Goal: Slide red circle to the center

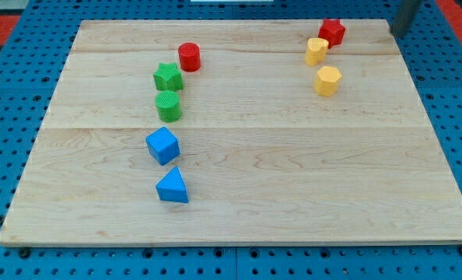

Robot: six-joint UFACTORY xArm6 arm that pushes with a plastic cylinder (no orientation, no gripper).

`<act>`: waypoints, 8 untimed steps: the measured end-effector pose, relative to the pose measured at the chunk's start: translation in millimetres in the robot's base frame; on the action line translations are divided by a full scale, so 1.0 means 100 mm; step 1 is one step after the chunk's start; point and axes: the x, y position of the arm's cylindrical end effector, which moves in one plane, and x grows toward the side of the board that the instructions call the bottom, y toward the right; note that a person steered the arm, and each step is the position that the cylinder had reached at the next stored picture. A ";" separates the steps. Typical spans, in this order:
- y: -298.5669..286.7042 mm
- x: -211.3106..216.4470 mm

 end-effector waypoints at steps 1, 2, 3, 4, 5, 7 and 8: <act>-0.52 -0.14; -0.80 -0.16; -0.88 -0.16; -0.89 -0.40; -1.10 -0.41; -3.11 -0.33; -3.21 0.12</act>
